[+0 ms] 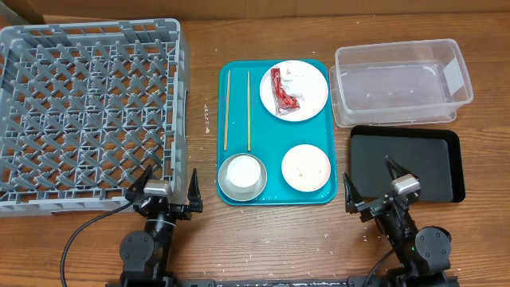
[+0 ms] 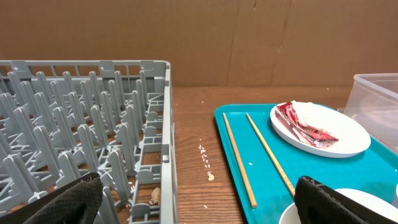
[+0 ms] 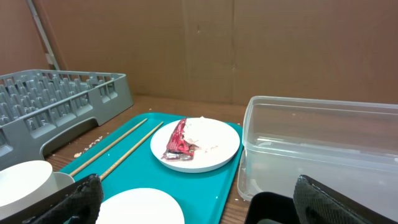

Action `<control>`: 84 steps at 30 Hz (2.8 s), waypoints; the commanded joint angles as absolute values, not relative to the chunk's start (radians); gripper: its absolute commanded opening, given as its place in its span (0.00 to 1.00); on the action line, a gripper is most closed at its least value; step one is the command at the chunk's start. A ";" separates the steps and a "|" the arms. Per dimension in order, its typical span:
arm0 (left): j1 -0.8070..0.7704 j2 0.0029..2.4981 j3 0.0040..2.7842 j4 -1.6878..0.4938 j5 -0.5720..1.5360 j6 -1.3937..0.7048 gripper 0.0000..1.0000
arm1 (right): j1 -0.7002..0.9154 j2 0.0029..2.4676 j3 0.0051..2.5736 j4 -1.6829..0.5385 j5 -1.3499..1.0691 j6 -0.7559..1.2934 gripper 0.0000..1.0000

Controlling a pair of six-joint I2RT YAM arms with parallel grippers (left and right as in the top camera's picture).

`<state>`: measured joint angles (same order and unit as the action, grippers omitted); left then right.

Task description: Sort waste into correct bins and load items into the dishwasher

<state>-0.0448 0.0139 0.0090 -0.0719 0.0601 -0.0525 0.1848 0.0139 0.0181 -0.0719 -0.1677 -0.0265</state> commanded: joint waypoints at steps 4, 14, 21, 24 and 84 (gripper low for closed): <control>-0.039 0.012 0.005 -0.074 0.064 -0.067 1.00 | 0.184 0.005 0.008 -0.068 -0.157 -0.030 1.00; -0.039 0.012 0.005 -0.074 0.064 -0.067 1.00 | 0.184 0.005 0.008 -0.068 -0.157 -0.030 1.00; -0.039 0.012 0.006 -0.074 0.064 -0.067 1.00 | 0.184 0.005 0.008 -0.068 -0.157 -0.031 1.00; -0.039 0.012 0.005 -0.074 0.064 -0.067 1.00 | 0.184 0.005 0.008 -0.068 -0.157 -0.030 1.00; -0.039 0.966 1.112 -0.754 0.398 -0.248 1.00 | 0.185 1.132 1.199 -0.795 -0.673 0.194 1.00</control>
<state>-0.0448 0.9337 1.0798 -0.7490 0.3050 -0.2375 0.1848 1.0771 1.1503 -0.8143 -0.5247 0.2447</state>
